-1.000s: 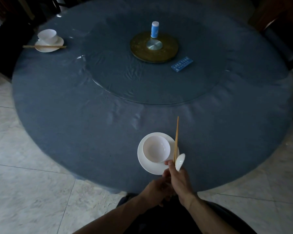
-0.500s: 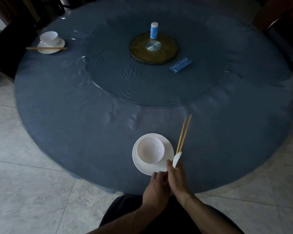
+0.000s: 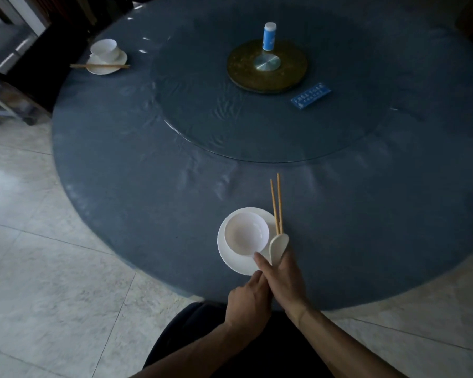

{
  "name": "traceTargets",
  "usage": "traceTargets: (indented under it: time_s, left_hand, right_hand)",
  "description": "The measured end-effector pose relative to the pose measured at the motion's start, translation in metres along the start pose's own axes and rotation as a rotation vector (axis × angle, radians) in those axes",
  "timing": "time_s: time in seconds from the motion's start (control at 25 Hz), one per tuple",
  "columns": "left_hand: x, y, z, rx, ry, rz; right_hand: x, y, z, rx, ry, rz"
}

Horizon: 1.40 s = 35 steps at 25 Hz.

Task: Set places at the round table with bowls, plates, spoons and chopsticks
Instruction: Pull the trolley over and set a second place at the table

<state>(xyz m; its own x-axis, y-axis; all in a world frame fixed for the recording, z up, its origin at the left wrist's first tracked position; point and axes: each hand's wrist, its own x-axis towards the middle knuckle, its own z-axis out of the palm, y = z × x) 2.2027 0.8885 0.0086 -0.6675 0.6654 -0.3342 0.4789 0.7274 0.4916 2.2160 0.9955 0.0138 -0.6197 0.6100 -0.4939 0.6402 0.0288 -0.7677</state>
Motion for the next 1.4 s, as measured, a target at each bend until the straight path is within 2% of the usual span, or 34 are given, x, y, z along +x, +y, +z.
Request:
traceTargets:
  time_s: [0.16,0.24,0.32,0.68,0.84,0.96,1.04,1.12,1.24,1.32,1.4]
  left_hand:
    - [0.016,-0.001,-0.003,-0.574,0.054,-0.216]
    - [0.026,-0.003,-0.007,-0.831,0.007,-0.372]
    - [0.031,-0.003,-0.012,-0.979,-0.025,-0.498]
    - [0.052,-0.020,-0.017,-0.951,-0.050,-0.572]
    - [0.055,-0.025,-0.018,-0.985,-0.089,-0.568]
    - [0.049,-0.031,-0.015,-0.903,-0.058,-0.594]
    - [0.041,-0.037,-0.012,-0.750,-0.058,-0.585]
    - [0.032,-0.039,-0.007,-0.632,-0.189,-0.466]
    - [0.023,-0.028,-0.001,-0.618,-0.472,-0.273]
    - [0.022,-0.018,0.004,-0.649,-0.534,-0.203]
    - [0.021,-0.014,0.012,-0.705,-0.511,-0.229]
  right_hand:
    - [0.006,0.016,-0.008,0.092,0.061,-0.003]
    - [0.006,0.025,-0.009,0.097,0.010,-0.024]
    - [0.007,0.026,-0.006,0.029,-0.032,-0.027]
    - [0.034,0.028,0.011,-0.018,-0.076,-0.039]
    - [0.036,0.040,0.005,-0.001,0.011,0.010]
    - [0.035,0.049,-0.004,0.119,0.079,0.068]
    - [0.034,0.051,-0.010,0.174,0.047,0.118]
    - [0.029,0.049,-0.011,0.217,-0.009,0.136]
    - [0.022,0.046,-0.003,0.201,-0.102,0.137]
    - [0.019,0.046,0.003,0.171,-0.151,0.164]
    - [0.020,0.048,0.006,0.176,-0.183,0.182]
